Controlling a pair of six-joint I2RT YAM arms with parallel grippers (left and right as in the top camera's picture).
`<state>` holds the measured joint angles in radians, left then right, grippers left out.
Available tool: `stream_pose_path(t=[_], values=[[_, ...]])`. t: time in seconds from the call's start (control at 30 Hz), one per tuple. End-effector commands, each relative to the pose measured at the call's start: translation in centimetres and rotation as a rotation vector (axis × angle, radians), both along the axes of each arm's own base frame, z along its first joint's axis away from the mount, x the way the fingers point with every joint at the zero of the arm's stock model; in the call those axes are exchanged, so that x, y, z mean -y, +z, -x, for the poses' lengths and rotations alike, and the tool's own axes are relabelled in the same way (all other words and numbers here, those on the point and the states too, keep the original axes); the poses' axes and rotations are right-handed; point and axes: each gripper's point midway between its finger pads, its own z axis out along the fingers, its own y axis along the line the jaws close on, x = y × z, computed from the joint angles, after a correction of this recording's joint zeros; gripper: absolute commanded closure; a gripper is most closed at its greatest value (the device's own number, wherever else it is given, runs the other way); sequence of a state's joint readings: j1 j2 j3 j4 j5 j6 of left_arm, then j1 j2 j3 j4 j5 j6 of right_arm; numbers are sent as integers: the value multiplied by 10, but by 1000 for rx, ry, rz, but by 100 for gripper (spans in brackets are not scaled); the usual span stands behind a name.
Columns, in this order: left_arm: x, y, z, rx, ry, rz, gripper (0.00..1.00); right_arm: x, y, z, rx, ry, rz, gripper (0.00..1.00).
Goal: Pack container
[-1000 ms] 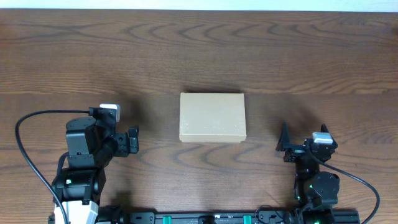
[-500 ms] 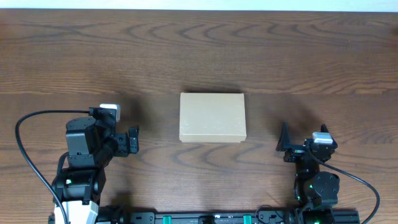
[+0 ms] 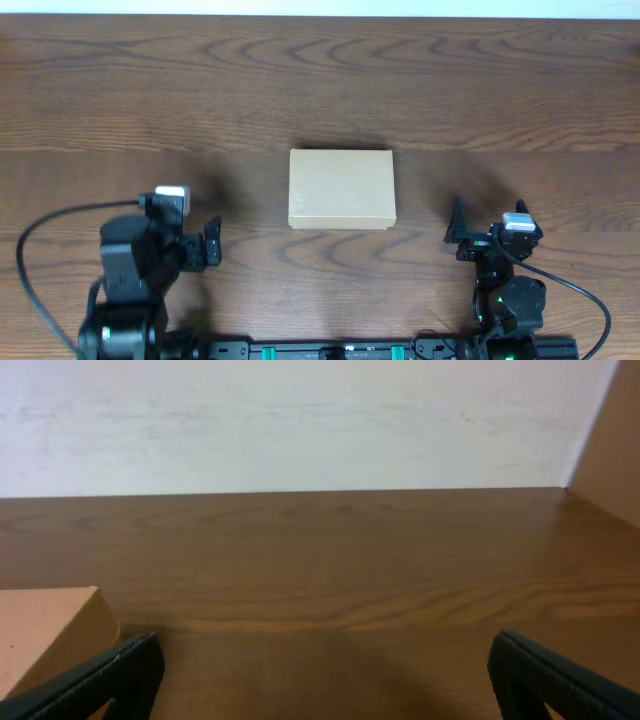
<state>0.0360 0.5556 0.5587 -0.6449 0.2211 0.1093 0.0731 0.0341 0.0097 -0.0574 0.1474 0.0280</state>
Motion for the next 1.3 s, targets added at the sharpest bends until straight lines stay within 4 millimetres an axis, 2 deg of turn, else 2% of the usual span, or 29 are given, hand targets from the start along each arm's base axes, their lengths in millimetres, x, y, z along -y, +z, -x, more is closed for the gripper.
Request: stream_pose_path(t=[0.0,0.23,0.57,0.9,1.1,1.27], values=[[7,3,7,95,-35,10,5,4,0,0,4,-18,-16,1],[7,15,-6,387,-39,-3,5,3,0,0,4,-18,-16,1],[5,-3,-26,607,-34,-19,5,3,0,0,4,-18,-16,1],[-44,3,-24,635,244,-109,5,3,0,0,4,-18,-16,1],[-55,-16,-18,558,330,-76,5,3,0,0,4,-18,-16,1],[-54,-16,-18,558,325,-74,5,4,0,0,4,-18,-16,1]])
